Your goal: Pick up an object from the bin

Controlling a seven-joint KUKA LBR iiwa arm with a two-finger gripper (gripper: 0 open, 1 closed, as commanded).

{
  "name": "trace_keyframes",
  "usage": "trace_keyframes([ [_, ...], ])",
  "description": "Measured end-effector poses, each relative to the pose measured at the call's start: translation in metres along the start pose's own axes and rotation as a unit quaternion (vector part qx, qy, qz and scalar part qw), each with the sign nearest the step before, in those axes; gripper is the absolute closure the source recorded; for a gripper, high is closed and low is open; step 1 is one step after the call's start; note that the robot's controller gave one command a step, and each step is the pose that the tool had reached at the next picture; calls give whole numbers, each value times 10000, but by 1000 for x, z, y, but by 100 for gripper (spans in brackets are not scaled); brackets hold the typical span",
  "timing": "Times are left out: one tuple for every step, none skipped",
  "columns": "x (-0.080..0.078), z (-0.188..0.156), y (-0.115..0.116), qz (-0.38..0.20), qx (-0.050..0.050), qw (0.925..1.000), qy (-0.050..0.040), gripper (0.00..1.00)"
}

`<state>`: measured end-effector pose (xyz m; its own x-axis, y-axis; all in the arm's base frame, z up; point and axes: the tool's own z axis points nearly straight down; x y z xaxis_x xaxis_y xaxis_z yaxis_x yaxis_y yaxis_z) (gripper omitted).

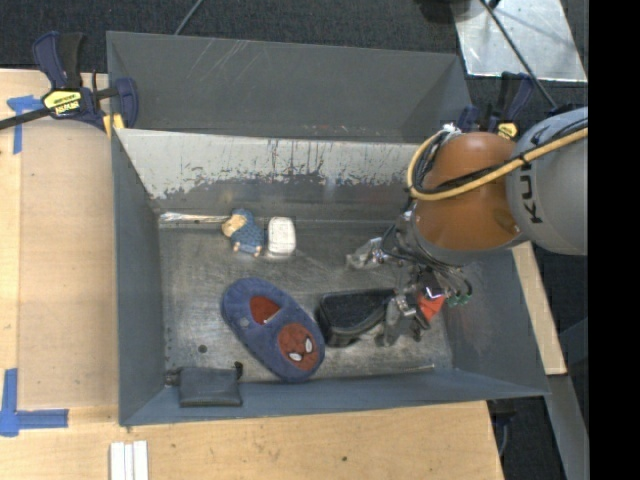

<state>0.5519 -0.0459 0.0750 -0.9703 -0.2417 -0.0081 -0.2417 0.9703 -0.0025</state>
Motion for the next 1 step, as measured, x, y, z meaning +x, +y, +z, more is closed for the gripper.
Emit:
trace_keyframes([
  [-1, -1, 0, 3, 1, 10000, -5, 0],
])
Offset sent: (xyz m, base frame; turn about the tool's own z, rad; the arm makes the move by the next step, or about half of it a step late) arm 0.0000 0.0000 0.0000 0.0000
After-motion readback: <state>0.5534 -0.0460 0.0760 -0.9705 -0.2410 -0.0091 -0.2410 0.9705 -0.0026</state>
